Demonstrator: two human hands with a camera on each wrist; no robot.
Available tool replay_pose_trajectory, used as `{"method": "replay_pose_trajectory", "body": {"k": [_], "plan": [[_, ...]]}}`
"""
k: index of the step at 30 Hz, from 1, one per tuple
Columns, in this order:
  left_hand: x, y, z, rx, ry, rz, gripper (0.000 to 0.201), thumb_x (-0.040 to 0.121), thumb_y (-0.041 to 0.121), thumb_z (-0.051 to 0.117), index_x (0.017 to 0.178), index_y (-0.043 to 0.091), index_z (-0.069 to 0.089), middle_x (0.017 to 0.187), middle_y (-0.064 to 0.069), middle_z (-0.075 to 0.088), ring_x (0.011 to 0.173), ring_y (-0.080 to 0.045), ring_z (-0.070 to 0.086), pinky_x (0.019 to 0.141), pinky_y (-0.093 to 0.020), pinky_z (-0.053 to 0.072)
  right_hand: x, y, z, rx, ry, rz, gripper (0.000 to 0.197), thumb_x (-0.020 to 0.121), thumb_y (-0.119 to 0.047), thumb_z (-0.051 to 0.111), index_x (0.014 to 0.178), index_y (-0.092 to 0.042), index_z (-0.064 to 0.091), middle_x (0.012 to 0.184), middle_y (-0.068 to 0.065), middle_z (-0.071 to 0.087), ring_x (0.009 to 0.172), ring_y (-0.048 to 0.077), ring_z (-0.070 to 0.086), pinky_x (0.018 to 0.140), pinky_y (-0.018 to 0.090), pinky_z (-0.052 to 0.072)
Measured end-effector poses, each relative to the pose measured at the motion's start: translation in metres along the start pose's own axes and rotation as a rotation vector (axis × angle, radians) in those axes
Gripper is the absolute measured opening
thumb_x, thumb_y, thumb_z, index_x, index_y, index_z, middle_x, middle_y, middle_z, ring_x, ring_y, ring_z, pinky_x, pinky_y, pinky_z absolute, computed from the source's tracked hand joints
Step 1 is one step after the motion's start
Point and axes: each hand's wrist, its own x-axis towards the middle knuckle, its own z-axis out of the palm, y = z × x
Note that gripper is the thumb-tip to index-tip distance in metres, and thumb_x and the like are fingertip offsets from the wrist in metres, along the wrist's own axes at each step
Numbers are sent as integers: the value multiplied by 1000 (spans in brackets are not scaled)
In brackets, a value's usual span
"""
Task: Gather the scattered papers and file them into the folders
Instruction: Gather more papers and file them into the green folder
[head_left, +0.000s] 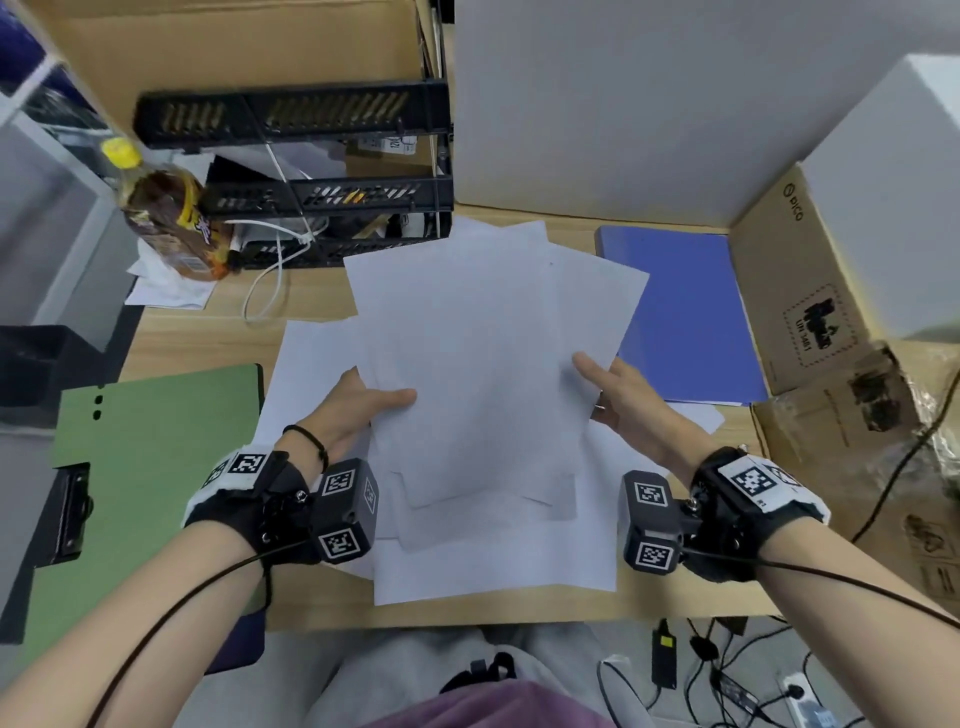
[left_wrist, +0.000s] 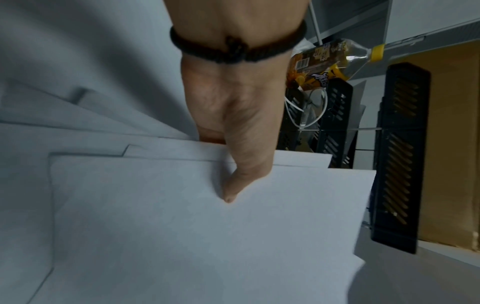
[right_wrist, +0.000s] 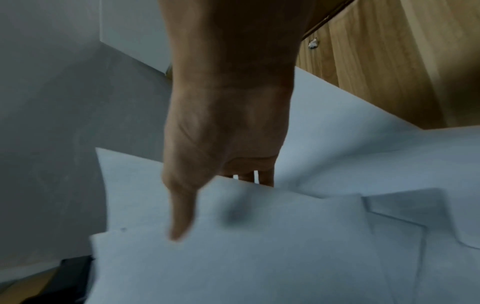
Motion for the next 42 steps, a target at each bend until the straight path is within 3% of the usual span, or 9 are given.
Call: {"method": "replay_pose_trajectory", "body": {"k": [5,10,16,22,27,31,35,39,42], "plan": [[-14,17,2,-44,0,88,40,81,-3,69,119,5,61,112,-13,70,97,-27,69,75,-33,58,-10,-13,15,-110,102,-86,31,97,-15,56,128,-16,58,120,0,70,108,19,68,95,39,54],[-26,70,0,-43,-24,274,46,75,-4,74,118,9,63,116,-8,70,107,-24,66,87,-33,55,-25,-56,18,-19,160,-249,31,93,-13,64,123,-12,60,102,-3,72,77,1,71,60,15,52],[-45,110,1,-5,-109,398,61,67,-1,79,124,5,60,121,-11,68,110,-23,65,95,-36,52,-49,-101,13,-134,30,-344,28,88,-11,69,114,-20,67,112,-2,74,101,11,70,83,25,58],[-41,75,-1,146,-150,337,49,75,2,76,120,16,63,116,-2,70,111,-20,65,93,-32,51,-41,-69,16,-132,-27,-225,33,90,-14,67,123,-21,63,118,-2,71,107,10,68,81,20,54],[-35,68,7,160,-61,322,41,79,0,71,111,24,64,113,-1,70,108,-20,64,88,-32,50,-27,-44,29,-110,10,-158,31,95,-11,58,124,-20,60,124,-4,67,116,11,60,102,29,44],[-36,86,18,28,-19,317,35,74,-4,57,101,17,66,102,-3,70,98,-22,63,84,-31,50,-28,-62,35,-84,69,-262,45,88,7,45,112,-25,64,113,-4,69,109,14,61,95,29,47],[-37,99,17,-51,-87,322,43,75,-2,56,116,10,63,111,-7,69,96,-19,66,86,-33,51,-27,-80,22,-46,155,-311,53,80,17,36,115,-12,61,113,5,68,109,22,62,96,34,48],[-33,83,21,-31,37,318,36,79,-12,52,100,14,65,99,-4,70,94,-21,63,78,-28,50,-34,-65,16,-133,36,-259,53,84,16,44,118,-22,60,113,-4,70,105,7,64,84,16,50],[-34,71,32,5,43,326,36,70,-4,59,99,17,66,97,-2,70,93,-19,62,78,-28,48,-31,-49,25,-122,-1,-220,53,85,14,49,114,-30,56,111,-8,67,103,3,60,82,16,47]]}}
